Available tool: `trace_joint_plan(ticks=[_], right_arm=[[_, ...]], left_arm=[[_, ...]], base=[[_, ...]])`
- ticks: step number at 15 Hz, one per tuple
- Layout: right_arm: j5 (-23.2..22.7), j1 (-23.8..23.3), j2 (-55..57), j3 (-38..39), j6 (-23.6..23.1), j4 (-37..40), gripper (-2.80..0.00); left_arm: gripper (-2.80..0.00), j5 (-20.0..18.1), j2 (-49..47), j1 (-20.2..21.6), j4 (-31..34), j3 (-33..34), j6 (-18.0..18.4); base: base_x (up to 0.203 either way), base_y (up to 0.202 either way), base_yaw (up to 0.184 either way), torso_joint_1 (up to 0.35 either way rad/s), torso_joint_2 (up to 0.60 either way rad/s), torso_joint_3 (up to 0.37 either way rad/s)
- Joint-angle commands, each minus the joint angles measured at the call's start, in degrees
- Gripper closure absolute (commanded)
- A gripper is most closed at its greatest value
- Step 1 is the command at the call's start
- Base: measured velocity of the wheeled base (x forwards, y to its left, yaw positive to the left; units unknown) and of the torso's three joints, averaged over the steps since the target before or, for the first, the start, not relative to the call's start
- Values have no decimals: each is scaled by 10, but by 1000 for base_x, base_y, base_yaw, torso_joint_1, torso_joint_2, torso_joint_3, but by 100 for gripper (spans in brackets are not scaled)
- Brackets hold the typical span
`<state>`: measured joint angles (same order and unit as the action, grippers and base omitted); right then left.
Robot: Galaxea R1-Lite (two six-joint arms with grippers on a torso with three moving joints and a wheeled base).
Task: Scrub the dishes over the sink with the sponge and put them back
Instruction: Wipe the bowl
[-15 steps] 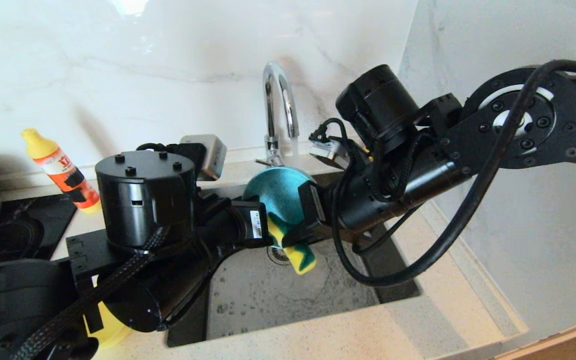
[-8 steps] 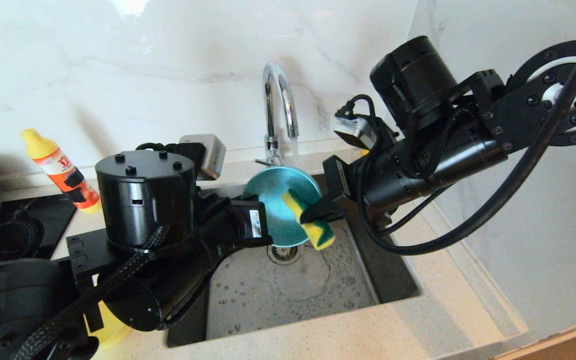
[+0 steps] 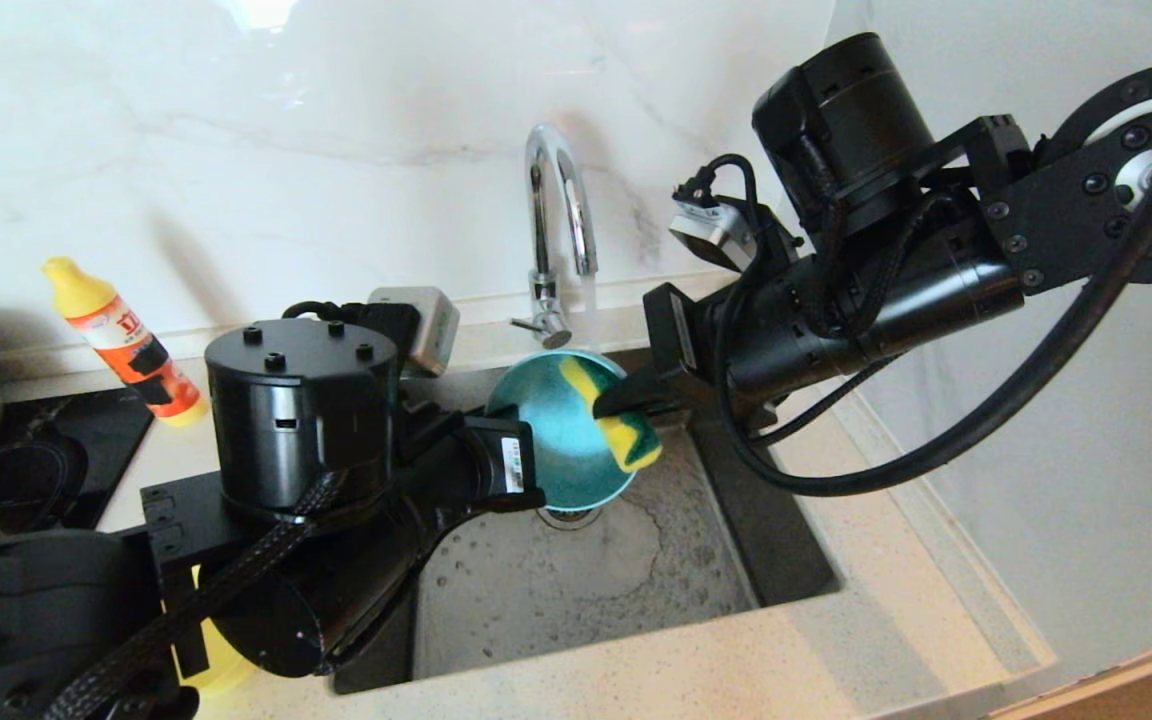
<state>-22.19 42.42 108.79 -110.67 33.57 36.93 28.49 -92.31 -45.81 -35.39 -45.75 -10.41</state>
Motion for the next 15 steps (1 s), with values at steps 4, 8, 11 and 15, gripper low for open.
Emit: trace_joint_plan(ticks=[4, 8, 11, 15], right_arm=[[-2, 3, -31, 7, 2, 16, 0], [-2, 3, -78, 47, 1, 35, 0], [-2, 5, -116, 61, 0, 39, 0], [-1, -3, -150, 63, -4, 57, 0]], left_arm=[[0, 3, -10, 4, -3, -3, -6], [0, 3, -21, 22, -3, -8, -7], [0, 1, -30, 39, 3, -13, -9], [0, -7, -46, 73, 95, -44, -32]], base=[[0, 0, 0, 0, 0, 0], [0, 0, 0, 0, 0, 0], [0, 0, 0, 0, 0, 0], [0, 0, 0, 0, 0, 0]])
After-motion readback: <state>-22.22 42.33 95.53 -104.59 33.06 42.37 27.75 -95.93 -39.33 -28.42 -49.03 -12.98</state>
